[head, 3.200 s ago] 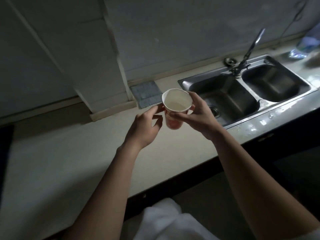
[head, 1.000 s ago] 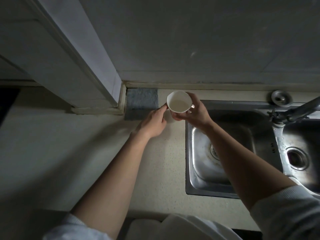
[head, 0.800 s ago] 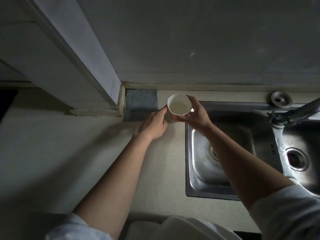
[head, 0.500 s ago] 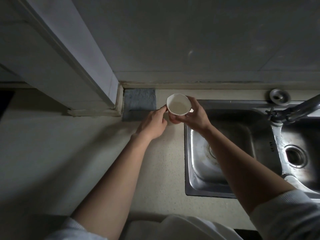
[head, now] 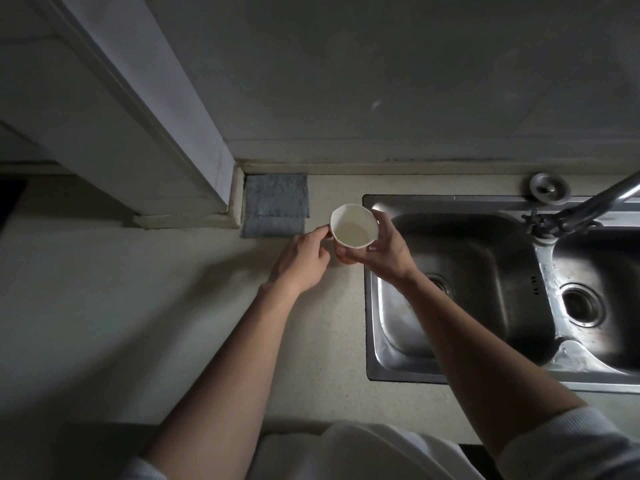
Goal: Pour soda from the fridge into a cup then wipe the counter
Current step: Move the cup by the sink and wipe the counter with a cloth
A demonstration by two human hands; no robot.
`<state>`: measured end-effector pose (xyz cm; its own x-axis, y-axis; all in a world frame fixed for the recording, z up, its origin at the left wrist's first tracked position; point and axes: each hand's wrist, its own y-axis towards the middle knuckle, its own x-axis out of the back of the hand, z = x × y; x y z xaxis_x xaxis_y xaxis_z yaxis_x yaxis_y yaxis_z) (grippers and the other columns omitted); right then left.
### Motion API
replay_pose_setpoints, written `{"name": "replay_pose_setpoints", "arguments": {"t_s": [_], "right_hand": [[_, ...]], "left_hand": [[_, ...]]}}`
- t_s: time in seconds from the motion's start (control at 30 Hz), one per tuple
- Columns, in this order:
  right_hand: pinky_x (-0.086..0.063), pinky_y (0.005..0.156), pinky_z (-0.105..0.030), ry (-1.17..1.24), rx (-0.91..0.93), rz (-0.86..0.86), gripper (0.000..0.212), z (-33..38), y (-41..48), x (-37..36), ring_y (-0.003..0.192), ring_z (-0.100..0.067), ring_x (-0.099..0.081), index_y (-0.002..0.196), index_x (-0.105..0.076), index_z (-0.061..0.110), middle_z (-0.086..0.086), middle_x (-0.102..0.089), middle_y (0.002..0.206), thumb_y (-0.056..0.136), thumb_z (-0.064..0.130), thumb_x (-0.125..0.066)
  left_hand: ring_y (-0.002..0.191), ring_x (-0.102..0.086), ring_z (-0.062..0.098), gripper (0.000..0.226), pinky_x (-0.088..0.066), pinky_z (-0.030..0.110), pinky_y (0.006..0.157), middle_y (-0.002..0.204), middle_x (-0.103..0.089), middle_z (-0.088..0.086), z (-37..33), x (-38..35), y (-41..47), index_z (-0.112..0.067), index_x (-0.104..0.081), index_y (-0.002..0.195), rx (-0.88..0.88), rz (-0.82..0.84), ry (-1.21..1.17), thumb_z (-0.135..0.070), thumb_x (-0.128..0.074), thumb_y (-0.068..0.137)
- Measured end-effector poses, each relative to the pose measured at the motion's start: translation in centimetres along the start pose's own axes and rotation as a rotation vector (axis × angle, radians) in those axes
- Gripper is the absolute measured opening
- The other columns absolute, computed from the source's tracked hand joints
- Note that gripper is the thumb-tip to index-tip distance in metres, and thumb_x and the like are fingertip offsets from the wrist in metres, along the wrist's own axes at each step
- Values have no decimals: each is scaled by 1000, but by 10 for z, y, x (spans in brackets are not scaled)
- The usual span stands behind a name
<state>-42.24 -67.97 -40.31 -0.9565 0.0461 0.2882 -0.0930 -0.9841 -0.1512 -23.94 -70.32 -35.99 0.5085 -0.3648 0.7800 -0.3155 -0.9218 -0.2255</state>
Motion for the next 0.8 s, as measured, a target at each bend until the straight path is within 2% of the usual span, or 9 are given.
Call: {"name": "replay_pose_setpoints", "arguments": {"t_s": [0.17, 0.27, 0.4, 0.53, 0.6, 0.7, 0.73, 0.8], "right_hand": [[-55, 75, -19, 29, -7, -3, 84, -1, -13, -4, 110, -13, -60, 131, -43, 25, -1, -54, 124, 63, 31, -92], [-58, 80, -28, 0, 5, 9, 87, -2, -19, -6, 111, -14, -59, 132, -41, 26, 1, -54, 124, 62, 36, -92], [-58, 85, -38, -27, 4, 17, 90, -3, -27, -9, 112, -15, -58, 129, -38, 32, 4, -53, 123, 57, 50, -89], [-59, 85, -39, -61, 25, 17, 94, -5, -33, -11, 111, -17, -59, 131, -37, 28, 3, -52, 124, 56, 54, -88], [-57, 85, -34, -69, 26, 5, 90, -5, -36, -13, 110, -17, -58, 129, -38, 27, 2, -53, 123, 59, 46, -91], [-49, 76, -14, -82, 31, -34, 84, -7, -39, -16, 104, -14, -58, 123, -39, 29, 3, -56, 117, 59, 38, -93], [-46, 74, -10, -91, 36, -40, 84, -7, -41, -17, 103, -12, -58, 123, -39, 29, 3, -56, 117, 59, 38, -93], [-45, 73, -12, -100, 49, -38, 85, -8, -42, -19, 103, -11, -57, 122, -38, 30, 4, -56, 117, 58, 38, -93]], "left_hand": [[101, -61, 21, 45, -46, 28, 74, 122, -64, 2, 3, -6, -12, -24, -49, 137, 20, -4, -12, -11, -46, 94], [108, -61, 24, 44, -50, 30, 80, 123, -64, 3, 5, -8, -18, -23, -50, 136, 18, -20, -21, -11, -47, 93], [109, -61, 22, 45, -47, 26, 81, 125, -64, 1, 7, -11, -24, -24, -50, 136, 30, -29, -28, -10, -48, 93], [108, -61, 23, 46, -47, 26, 82, 123, -65, 1, 8, -14, -29, -24, -51, 136, 46, -27, -33, -9, -48, 92], [107, -62, 24, 46, -48, 27, 82, 121, -66, 1, 9, -16, -31, -24, -51, 135, 44, -30, -25, -9, -48, 91], [107, -61, 24, 46, -50, 32, 83, 121, -65, 4, 11, -20, -34, -24, -49, 136, 59, -20, -5, -10, -49, 92], [108, -60, 24, 47, -51, 33, 83, 121, -65, 5, 12, -21, -35, -25, -47, 137, 70, -17, 4, -11, -49, 92], [107, -59, 26, 47, -51, 36, 84, 121, -64, 7, 13, -22, -37, -25, -45, 137, 83, -12, 33, -11, -48, 92]]}}
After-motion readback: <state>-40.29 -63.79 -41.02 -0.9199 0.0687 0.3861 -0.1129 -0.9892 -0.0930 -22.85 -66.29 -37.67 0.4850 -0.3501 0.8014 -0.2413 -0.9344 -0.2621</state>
